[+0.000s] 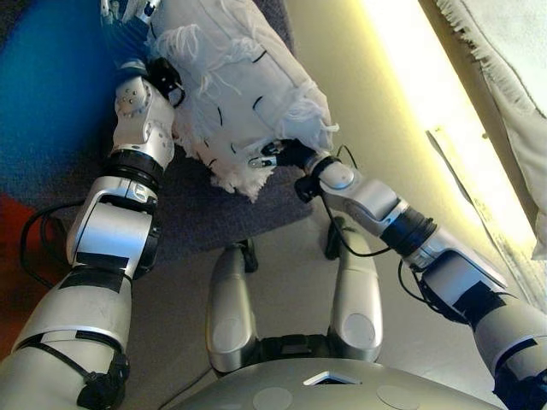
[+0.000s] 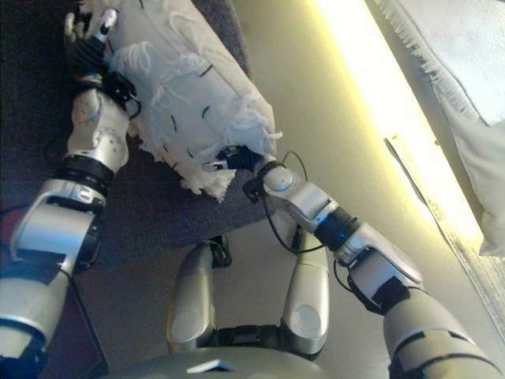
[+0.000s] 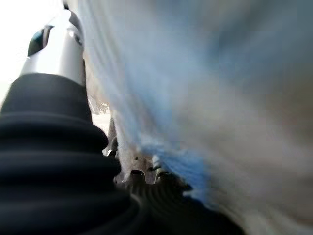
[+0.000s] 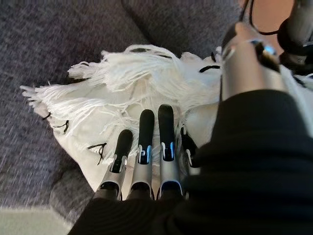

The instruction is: Pick up the cushion and take it to the sofa

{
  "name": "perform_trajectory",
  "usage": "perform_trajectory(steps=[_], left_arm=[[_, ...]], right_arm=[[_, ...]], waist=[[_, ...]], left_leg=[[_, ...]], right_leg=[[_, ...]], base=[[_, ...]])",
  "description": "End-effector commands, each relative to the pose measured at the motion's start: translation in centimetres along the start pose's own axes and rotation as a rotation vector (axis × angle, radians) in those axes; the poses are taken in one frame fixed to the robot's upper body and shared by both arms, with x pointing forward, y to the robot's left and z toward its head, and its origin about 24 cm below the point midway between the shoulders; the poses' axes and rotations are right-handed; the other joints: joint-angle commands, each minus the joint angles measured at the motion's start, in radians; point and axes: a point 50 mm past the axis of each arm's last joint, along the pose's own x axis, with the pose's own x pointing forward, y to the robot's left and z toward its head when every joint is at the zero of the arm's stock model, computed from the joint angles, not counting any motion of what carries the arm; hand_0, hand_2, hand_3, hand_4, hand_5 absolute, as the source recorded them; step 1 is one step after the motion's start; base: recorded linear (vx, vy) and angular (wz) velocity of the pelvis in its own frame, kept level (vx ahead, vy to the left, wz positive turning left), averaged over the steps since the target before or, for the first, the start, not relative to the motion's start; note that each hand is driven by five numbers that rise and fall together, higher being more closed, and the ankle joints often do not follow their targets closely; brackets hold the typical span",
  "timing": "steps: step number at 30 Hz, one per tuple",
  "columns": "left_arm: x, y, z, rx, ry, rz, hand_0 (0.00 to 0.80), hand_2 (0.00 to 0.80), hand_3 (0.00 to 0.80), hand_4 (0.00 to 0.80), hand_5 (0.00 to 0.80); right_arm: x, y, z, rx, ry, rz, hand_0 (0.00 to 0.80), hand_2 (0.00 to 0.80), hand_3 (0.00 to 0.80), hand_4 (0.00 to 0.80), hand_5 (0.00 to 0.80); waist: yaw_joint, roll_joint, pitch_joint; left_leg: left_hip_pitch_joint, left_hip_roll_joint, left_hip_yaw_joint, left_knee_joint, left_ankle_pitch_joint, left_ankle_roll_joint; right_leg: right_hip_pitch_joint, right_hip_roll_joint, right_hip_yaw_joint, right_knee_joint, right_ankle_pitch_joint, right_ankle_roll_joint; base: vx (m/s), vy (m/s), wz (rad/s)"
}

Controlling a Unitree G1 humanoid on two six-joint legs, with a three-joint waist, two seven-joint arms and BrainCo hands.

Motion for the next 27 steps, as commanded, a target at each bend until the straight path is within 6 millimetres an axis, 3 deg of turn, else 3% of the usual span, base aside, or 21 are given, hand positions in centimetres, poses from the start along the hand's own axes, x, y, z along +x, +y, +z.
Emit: perform_trajectory(steps=[1,9,16,21,27], left_arm=[[0.1,-1.8,1.2,0.006,-0.053,-0.052,0.000,0.000,0.000,0.000,0.000],[-0.6,0.9,0.0,0.073,-0.059,-0.016,0.000,0.000,0.000,0.000,0.000],[-1.7,3.2,-0.9,0.004,-0.046,0.022,0.000,0.000,0.000,0.000,0.000],[-5.2,5.5,-4.0,-0.029,-0.012,-0.049,0.000,0.000,0.000,0.000,0.000],[-9.7,5.9,-5.7,-0.051,0.055,-0.169,0.000,0.000,0.000,0.000,0.000]], right_arm=[[0.7,-0.2,5.6,0.054,-0.219,-0.014,0.000,0.000,0.000,0.000,0.000],[-0.2,-1.6,2.9,0.087,-0.176,-0.072,0.000,0.000,0.000,0.000,0.000],[-1.5,-3.7,0.5,0.142,-0.165,-0.169,0.000,0.000,0.000,0.000,0.000],[-4.3,-5.4,-2.7,0.209,-0.180,-0.272,0.000,0.000,0.000,0.000,0.000],[-7.8,-6.7,-5.7,0.262,-0.163,-0.349,0.000,0.000,0.000,0.000,0.000]], waist=[[0.014,-0.015,-0.048],[0.022,-0.010,-0.107],[0.037,-0.006,-0.163],[0.060,-0.004,-0.217],[0.082,-0.017,-0.295]], left_leg=[[0.055,0.025,0.010,-0.057,-0.001,-0.031],[0.167,-0.012,0.019,-0.164,0.035,-0.017],[0.256,-0.047,0.019,-0.258,0.060,-0.002],[0.355,-0.064,0.017,-0.390,0.095,0.006],[0.423,-0.080,0.013,-0.454,0.100,0.019]], right_leg=[[0.112,-0.051,0.016,-0.180,0.053,0.083],[0.228,-0.054,-0.028,-0.279,0.069,0.079],[0.347,-0.051,-0.082,-0.383,0.085,0.084],[0.487,-0.010,-0.129,-0.526,0.109,0.092],[0.583,0.036,-0.145,-0.629,0.135,0.096]], base=[[0.053,0.018,0.04],[0.076,0.028,0.00],[0.066,0.001,0.06],[0.092,-0.047,0.08],[0.108,-0.068,0.11]])
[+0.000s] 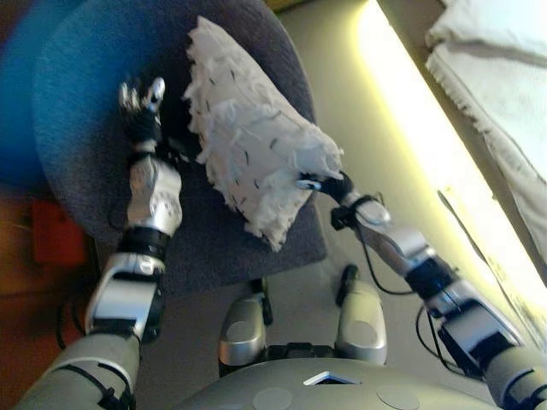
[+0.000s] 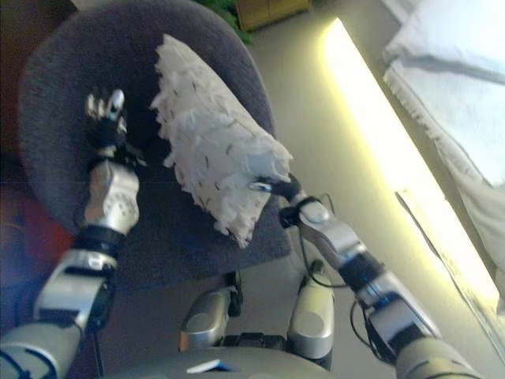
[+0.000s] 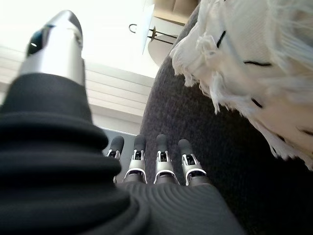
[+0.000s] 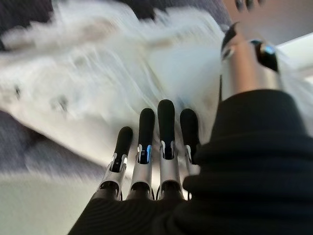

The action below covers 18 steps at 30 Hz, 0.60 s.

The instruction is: Pick up the cushion and take it to the sofa

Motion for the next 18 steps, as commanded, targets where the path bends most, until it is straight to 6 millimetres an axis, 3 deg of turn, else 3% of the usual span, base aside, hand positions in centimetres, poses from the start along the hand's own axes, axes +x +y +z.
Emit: perform_trajectory(steps=[1,11,18], left_arm=[[-0.4,-1.0,1.9,0.080,-0.062,-0.148,0.000,0.000,0.000,0.000,0.000],[-5.7,2.8,1.6,-0.001,0.028,-0.177,0.000,0.000,0.000,0.000,0.000],[-7.8,4.5,1.4,-0.030,0.101,-0.172,0.000,0.000,0.000,0.000,0.000]], right_arm=[[-0.4,-0.4,4.3,0.077,-0.263,-0.009,0.000,0.000,0.000,0.000,0.000],[-4.9,-3.0,-3.8,0.128,-0.049,-0.131,0.000,0.000,0.000,0.000,0.000],[-8.2,-5.7,-7.0,0.238,0.024,-0.298,0.000,0.000,0.000,0.000,0.000]], waist=[[0.030,-0.083,-0.110],[0.031,-0.101,-0.167],[0.018,-0.119,-0.181]], left_leg=[[0.004,-0.028,-0.005,0.034,-0.050,0.024],[0.079,-0.025,0.025,-0.016,-0.061,0.042],[0.111,-0.035,0.045,-0.047,-0.068,0.053]], right_leg=[[0.162,0.002,-0.027,-0.242,0.068,0.037],[0.231,0.043,-0.024,-0.308,0.080,0.041],[0.252,0.057,-0.022,-0.339,0.093,0.050]], base=[[0.099,-0.058,0.04],[0.046,-0.046,-0.04],[0.012,-0.032,-0.06]])
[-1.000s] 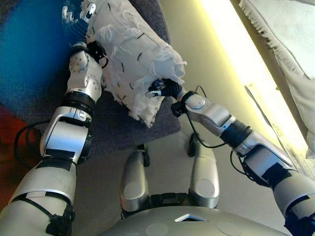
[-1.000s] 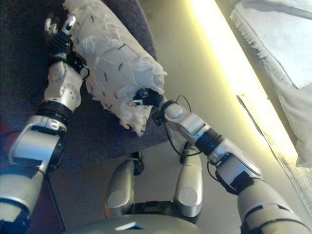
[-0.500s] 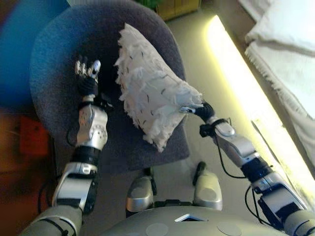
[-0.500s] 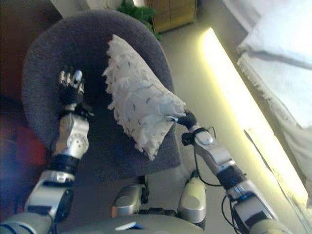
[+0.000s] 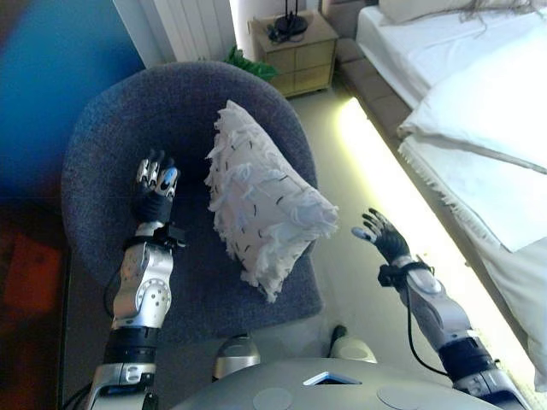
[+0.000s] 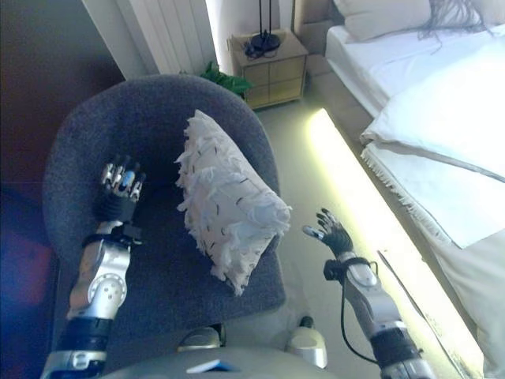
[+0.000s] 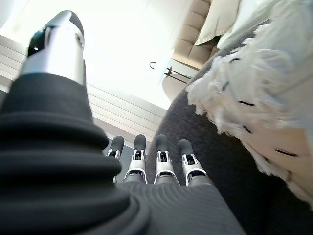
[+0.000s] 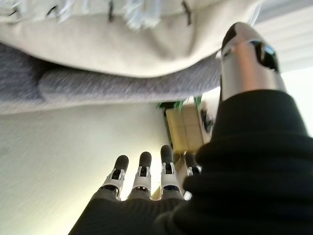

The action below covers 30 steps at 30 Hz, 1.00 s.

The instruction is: Pick up the cushion and take it to the sofa

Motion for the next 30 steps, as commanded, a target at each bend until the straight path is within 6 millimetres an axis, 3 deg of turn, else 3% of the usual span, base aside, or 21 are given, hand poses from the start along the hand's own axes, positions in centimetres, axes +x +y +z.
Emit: perform_trajectory(steps=[1,8,12,19,23,30], left_arm=[[0.1,-0.3,3.1,-0.028,-0.099,-0.084,0.000,0.000,0.000,0.000,0.000],[-0.8,0.7,3.1,-0.024,-0.072,-0.048,0.000,0.000,0.000,0.000,0.000],[-1.3,1.1,2.5,0.067,-0.041,-0.051,0.000,0.000,0.000,0.000,0.000],[-2.6,1.2,-1.0,0.117,0.106,-0.132,0.000,0.000,0.000,0.000,0.000],[-2.9,0.6,-1.9,0.091,0.151,-0.205,0.000,0.000,0.000,0.000,0.000],[-3.2,-2.3,-3.0,-0.087,0.245,-0.505,0.000,0.000,0.000,0.000,0.000]], right_arm=[[-0.4,-1.1,2.9,0.104,-0.174,-0.058,0.000,0.000,0.000,0.000,0.000],[-1.8,-3.5,2.5,0.172,-0.215,-0.174,0.000,0.000,0.000,0.000,0.000],[-2.2,-3.6,2.6,0.202,-0.249,-0.158,0.000,0.000,0.000,0.000,0.000],[-2.2,-1.5,1.1,0.422,-0.266,0.012,0.000,0.000,0.000,0.000,0.000],[-1.8,-0.2,1.1,0.410,-0.271,0.063,0.000,0.000,0.000,0.000,0.000],[-0.6,1.7,2.3,0.342,-0.277,0.207,0.000,0.000,0.000,0.000,0.000]], waist=[[0.000,-0.048,0.000],[-0.008,-0.060,-0.008],[-0.006,-0.063,-0.012],[0.000,-0.062,-0.016],[0.013,-0.058,-0.011],[0.035,-0.043,0.007]], left_leg=[[-0.022,-0.037,0.013,0.070,-0.072,0.051],[-0.017,-0.046,0.024,0.060,-0.080,0.061],[-0.016,-0.048,0.029,0.057,-0.082,0.063],[-0.020,-0.053,0.035,0.051,-0.087,0.068],[-0.025,-0.053,0.028,0.045,-0.082,0.069],[-0.041,-0.040,0.017,0.033,-0.062,0.059]], right_leg=[[0.014,-0.013,-0.019,0.036,-0.065,0.021],[0.011,-0.007,-0.018,0.021,-0.053,0.027],[0.008,-0.003,-0.021,0.014,-0.048,0.028],[0.003,0.003,-0.027,0.007,-0.043,0.030],[0.001,0.004,-0.038,0.011,-0.046,0.028],[-0.011,0.005,-0.061,0.023,-0.051,0.023]], base=[[-0.007,-0.030,-0.03],[-0.019,-0.034,-0.05],[-0.034,-0.037,-0.04],[-0.049,-0.020,-0.02],[-0.053,-0.012,0.00],[-0.063,-0.007,0.03]])
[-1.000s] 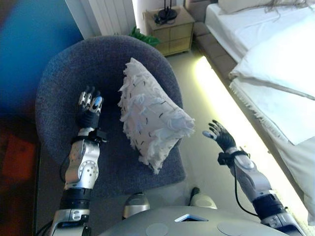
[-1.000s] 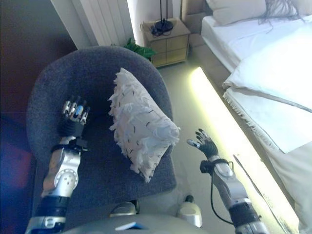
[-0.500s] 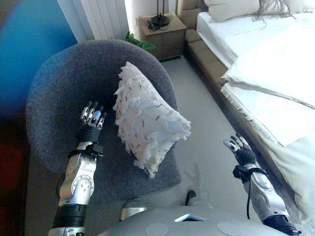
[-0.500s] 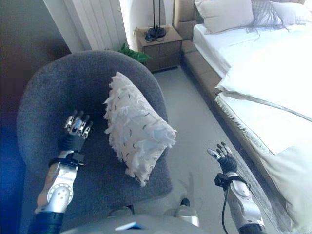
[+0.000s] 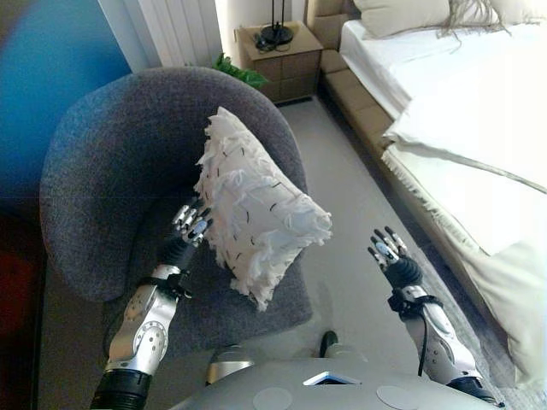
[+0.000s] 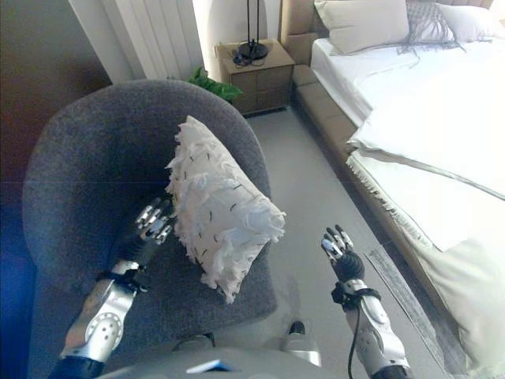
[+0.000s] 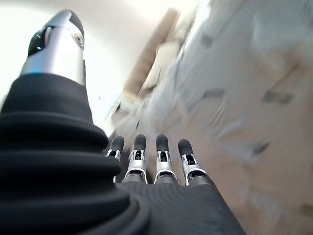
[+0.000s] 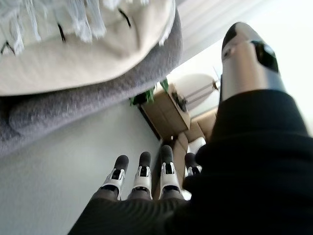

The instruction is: Pick up the cushion and take it to the sofa

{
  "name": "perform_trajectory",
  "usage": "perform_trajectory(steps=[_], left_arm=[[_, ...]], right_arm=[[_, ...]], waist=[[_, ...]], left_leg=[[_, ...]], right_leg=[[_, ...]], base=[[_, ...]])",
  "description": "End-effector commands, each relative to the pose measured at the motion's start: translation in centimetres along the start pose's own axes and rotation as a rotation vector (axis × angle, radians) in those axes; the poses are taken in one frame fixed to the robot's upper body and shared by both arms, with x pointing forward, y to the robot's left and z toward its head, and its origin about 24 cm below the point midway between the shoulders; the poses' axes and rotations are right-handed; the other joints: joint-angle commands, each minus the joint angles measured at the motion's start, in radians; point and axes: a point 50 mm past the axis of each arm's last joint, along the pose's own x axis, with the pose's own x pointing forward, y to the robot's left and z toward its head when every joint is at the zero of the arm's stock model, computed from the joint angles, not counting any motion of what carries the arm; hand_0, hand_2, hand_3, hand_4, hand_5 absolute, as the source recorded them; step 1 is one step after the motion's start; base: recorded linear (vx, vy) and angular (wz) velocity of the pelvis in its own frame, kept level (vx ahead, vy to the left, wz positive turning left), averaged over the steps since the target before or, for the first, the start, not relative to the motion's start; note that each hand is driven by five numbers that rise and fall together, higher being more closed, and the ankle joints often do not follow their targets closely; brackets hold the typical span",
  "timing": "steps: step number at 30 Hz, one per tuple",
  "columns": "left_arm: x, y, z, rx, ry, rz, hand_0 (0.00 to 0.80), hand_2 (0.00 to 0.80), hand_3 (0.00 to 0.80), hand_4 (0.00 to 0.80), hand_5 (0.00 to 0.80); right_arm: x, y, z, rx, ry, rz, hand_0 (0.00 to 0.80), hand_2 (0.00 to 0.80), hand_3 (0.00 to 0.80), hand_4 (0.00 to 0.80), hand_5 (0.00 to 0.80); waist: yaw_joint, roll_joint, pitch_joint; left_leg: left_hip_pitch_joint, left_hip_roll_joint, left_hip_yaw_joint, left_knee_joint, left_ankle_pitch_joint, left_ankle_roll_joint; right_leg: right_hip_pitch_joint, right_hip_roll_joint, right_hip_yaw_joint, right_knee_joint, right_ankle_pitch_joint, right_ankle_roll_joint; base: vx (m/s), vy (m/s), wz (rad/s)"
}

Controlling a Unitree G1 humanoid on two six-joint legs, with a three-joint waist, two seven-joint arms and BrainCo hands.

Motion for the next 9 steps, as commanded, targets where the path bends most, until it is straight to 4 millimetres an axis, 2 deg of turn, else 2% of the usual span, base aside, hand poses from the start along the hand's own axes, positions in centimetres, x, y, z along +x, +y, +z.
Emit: perform_trajectory(steps=[1,9], left_arm=[[1.40,-1.45,2.53,0.005,-0.080,-0.184,0.000,0.000,0.000,0.000,0.000],[1.29,-1.04,2.14,-0.008,-0.085,-0.141,0.000,0.000,0.000,0.000,0.000]], right_arm=[[1.92,1.89,3.38,-0.024,-0.152,0.123,0.000,0.000,0.000,0.000,0.000],[2.11,2.88,3.16,-0.081,-0.143,0.158,0.000,0.000,0.000,0.000,0.000]], waist=[[0.032,-0.009,0.029],[0.042,-0.006,0.028]], left_leg=[[-0.049,-0.038,-0.006,0.071,-0.067,0.059],[-0.059,-0.037,-0.016,0.078,-0.066,0.053]], right_leg=[[-0.005,-0.002,-0.072,0.051,-0.069,0.025],[-0.007,0.001,-0.070,0.048,-0.072,0.018]], base=[[-0.034,0.002,0.10],[-0.017,0.002,0.05]])
